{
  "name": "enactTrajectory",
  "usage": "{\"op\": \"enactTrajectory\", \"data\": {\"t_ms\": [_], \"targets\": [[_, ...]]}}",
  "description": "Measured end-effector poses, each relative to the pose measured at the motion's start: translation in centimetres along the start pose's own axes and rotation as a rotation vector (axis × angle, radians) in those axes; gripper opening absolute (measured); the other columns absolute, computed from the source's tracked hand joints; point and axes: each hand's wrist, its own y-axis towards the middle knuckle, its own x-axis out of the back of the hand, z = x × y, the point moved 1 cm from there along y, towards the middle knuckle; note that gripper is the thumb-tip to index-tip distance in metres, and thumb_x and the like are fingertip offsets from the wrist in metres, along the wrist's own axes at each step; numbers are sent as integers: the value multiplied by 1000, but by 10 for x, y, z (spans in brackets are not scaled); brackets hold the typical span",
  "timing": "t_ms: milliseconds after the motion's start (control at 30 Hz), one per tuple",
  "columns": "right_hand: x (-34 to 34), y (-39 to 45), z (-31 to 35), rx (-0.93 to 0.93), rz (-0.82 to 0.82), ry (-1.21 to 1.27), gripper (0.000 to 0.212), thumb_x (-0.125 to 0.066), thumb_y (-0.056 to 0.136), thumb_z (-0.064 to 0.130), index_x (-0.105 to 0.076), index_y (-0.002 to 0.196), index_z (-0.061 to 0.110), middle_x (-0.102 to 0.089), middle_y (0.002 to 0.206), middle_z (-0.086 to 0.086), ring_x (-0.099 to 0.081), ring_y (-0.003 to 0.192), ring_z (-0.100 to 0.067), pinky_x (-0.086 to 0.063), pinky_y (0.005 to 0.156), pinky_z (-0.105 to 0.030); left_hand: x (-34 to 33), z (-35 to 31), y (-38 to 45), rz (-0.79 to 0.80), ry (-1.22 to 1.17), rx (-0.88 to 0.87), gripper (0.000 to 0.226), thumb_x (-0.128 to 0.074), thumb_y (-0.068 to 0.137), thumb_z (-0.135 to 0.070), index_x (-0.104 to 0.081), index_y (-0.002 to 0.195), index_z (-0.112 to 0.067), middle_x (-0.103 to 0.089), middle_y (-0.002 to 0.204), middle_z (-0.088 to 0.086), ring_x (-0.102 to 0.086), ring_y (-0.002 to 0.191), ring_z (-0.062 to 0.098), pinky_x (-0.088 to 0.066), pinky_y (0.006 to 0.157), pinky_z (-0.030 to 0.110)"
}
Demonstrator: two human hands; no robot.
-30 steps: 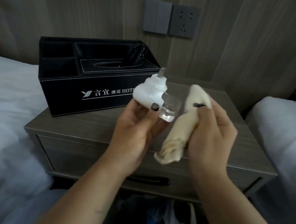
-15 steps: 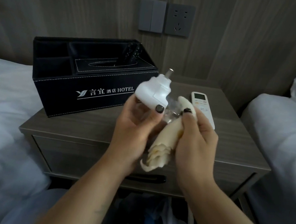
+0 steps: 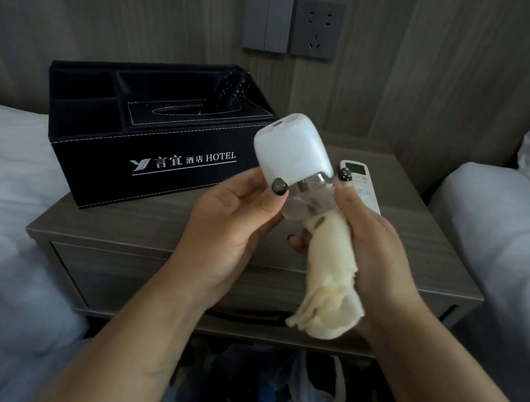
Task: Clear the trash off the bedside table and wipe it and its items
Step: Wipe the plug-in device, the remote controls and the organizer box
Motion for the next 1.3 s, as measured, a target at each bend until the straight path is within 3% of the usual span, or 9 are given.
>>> {"op": "enactTrajectory", "data": {"t_ms": [200,467,567,733,800,933,1133,1233,1300], "targets": [[9,-2,6,-157,-73,15,26,-68,82,35,-78,69,14,-71,73,-10,-66,55,-17,-52,48,-25,-4,-1,-2,70,-117,37,86,-89,59,-25,-48,126,9,-70,106,16,-66,100,29,-54,84,36],[4,-5,4,221,-195,-213,27,-55,94,22,-75,77,20,-69,70,-2,-62,62,-8,-50,55,-25,-6,2,-1,92,-129,30,89,-90,59,-29,-48,129,7,-60,116,22,-57,110,35,-48,97,43],[4,-3,5,565,-281,-506,22,-55,94,23,-74,86,30,-64,84,3,-58,81,-1,-45,72,-16,-4,4,0,25,-134,28,85,-93,53,-32,-56,123,-1,-67,110,13,-64,105,28,-54,90,38],[-7,-7,1,926,-18,-796,20,-57,92,3,-70,106,5,-50,84,-2,-48,79,2,-38,72,-8,5,5,3,-90,-175,41,72,-94,49,-39,-66,109,-9,-71,106,8,-69,99,21,-55,78,27],[-5,-6,5,905,42,-743,19,-57,93,4,-71,105,6,-52,84,-3,-50,79,1,-39,72,-10,7,5,4,-97,-170,61,67,-94,47,-42,-69,101,-13,-73,104,7,-71,97,20,-56,75,27],[5,0,11,811,-148,-659,19,-54,96,10,-71,105,14,-56,86,-3,-55,84,-6,-42,78,-14,0,10,2,-73,-87,80,69,-93,43,-48,-71,101,-17,-74,99,4,-72,90,17,-56,69,25],[-3,-8,0,649,127,-495,20,-57,90,12,-73,102,11,-60,85,-1,-58,79,-7,-46,72,-20,3,6,3,-133,-153,80,79,-92,46,-49,-66,110,-11,-72,107,8,-70,94,18,-56,72,25],[11,-2,8,430,-44,-242,20,-56,93,20,-76,95,20,-64,79,-1,-58,67,-12,-46,59,-28,-1,10,2,-94,-110,111,75,-92,43,-53,-69,105,-16,-73,103,3,-70,94,16,-55,74,26],[15,2,10,390,-158,-231,22,-53,97,19,-75,100,20,-68,86,-1,-62,74,-10,-48,65,-27,-6,13,0,-41,-73,124,72,-91,48,-51,-68,107,-16,-72,105,4,-69,95,17,-55,75,28]]}}
